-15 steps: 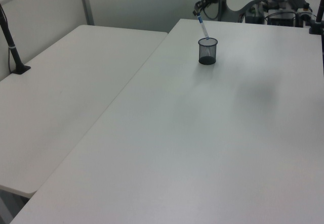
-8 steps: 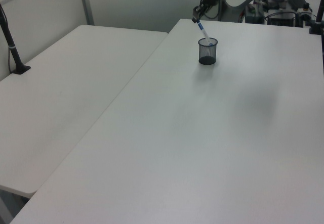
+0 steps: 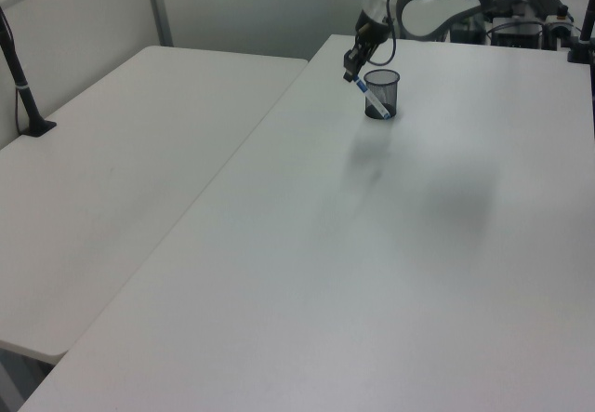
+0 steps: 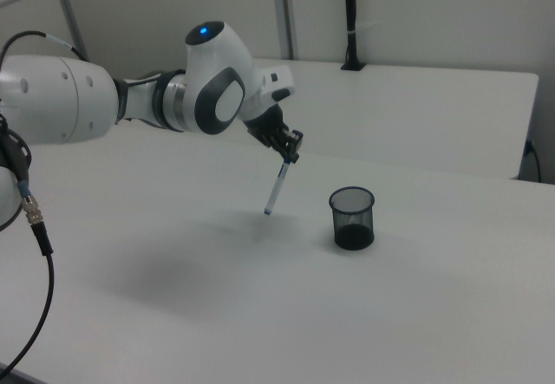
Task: Remove the marker
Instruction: 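Lift the marker up out of the pen cup, then lower the marker beside the cup and open the gripper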
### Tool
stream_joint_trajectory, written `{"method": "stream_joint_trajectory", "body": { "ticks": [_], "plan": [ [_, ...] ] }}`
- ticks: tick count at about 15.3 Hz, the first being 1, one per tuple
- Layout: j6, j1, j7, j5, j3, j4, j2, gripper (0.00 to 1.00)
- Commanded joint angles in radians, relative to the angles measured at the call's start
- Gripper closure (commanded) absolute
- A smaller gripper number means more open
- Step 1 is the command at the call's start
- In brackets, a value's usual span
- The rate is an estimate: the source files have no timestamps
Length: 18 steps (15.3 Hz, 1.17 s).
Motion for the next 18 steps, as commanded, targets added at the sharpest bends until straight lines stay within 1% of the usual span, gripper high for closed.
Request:
{"method": "stream_joint_trajectory", "body": {
  "ticks": [1,7,8,10,12,13,15,16,18],
  "plan": [
    [-0.016,0.024,0.002,-0.007,-0.010,-0.005,0.040,0.86],
    [-0.016,0.043,0.002,-0.010,-0.010,-0.020,0.076,0.86],
    [-0.014,0.050,0.004,-0.012,-0.010,-0.018,0.091,0.80],
    [-0.003,0.050,0.004,-0.015,-0.010,-0.018,0.109,0.73],
    [0.000,0.050,0.003,-0.016,-0.010,-0.017,0.114,0.68],
    [0.000,0.053,0.004,-0.019,-0.010,-0.017,0.112,0.67],
    [-0.002,0.053,0.004,-0.019,-0.010,-0.015,0.112,0.57],
    [-0.006,0.055,0.007,-0.019,-0.010,-0.012,0.108,0.48],
    [-0.019,0.067,0.012,-0.019,-0.012,-0.012,0.089,0.36]
  ]
}}
